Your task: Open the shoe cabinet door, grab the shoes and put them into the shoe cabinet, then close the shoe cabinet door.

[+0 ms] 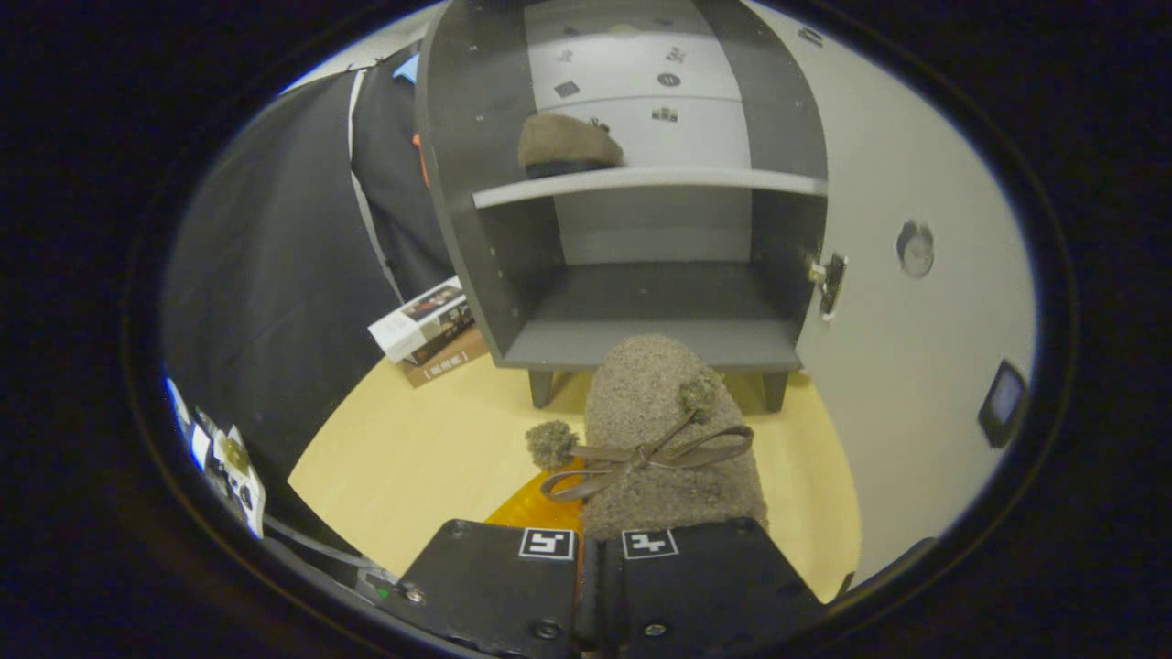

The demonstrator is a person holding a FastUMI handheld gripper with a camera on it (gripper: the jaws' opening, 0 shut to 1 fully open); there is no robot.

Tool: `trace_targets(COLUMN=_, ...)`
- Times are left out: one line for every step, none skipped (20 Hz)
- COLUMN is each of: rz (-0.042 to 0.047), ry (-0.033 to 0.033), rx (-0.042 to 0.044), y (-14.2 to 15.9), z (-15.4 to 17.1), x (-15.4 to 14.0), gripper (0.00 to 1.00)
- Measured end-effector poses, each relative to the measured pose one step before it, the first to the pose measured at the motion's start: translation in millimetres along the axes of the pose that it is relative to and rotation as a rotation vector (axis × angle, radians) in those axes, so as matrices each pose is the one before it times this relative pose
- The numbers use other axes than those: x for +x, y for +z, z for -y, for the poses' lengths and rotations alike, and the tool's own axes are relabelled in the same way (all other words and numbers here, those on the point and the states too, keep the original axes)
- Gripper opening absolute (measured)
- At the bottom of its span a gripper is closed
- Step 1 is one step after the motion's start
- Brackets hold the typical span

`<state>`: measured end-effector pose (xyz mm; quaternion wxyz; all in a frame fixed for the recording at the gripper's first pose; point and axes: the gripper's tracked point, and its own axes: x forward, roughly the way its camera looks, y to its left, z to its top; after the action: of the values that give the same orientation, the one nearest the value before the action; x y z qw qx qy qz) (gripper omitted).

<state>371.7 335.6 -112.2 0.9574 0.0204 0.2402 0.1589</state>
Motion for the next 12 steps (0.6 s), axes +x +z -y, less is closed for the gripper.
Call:
trace_targets(rz=0.02204, ry=0.00218, rx=-0.00516, y=13.71, z=-4.27, x=-5.88, gripper=0.06)
trace_targets(rz=0.03022, ry=-0.00101, rx=-0.00914, y=19.02, z=-2.3, x=-9.15, gripper=0.06)
trace_targets(rz=0.03366, ry=-0.00725, rx=-0.01029, y=19.19, z=-0.07, x=-8.04, gripper=0.06)
trace_targets(rz=0.02956, ry=-0.00744, rx=-0.01588, y=19.84, z=-0.04, x=-8.4, gripper=0.06)
trace_targets(rz=0.03466, ry=-0.00638, rx=-0.01323, y=19.89, z=0.01, x=-8.3, gripper=0.06)
trace_targets(rz=0.03029, ry=-0.00475, rx=-0.01488, y=20.66, z=-1.27, x=-2.8, gripper=0.06)
trace_targets(rz=0.02994, ry=-0.00306, rx=-0.01162, y=16.25, z=-3.23, x=0.37, gripper=0.06)
trace_targets(rz=0.02471, ry=-0.00504, rx=-0.00566, y=17.0, z=-0.56, x=-2.38, gripper=0.06)
trace_targets(rz=0.02274, ry=-0.00176, rx=-0.00423, y=17.32, z=-0.8, x=0.93, gripper=0.06)
trace_targets(rz=0.01861, ry=-0.00292, rx=-0.00406, y=15.5, z=-0.22, x=5.01, gripper=0.06)
trace_targets(rz=0.01836, ry=0.00013, rx=-0.00101, y=15.19, z=0.21, x=5.84, gripper=0.06)
trace_targets(rz=0.01559, ry=-0.00043, rx=-0.00129, y=14.74, z=0.04, x=6.53, gripper=0.06)
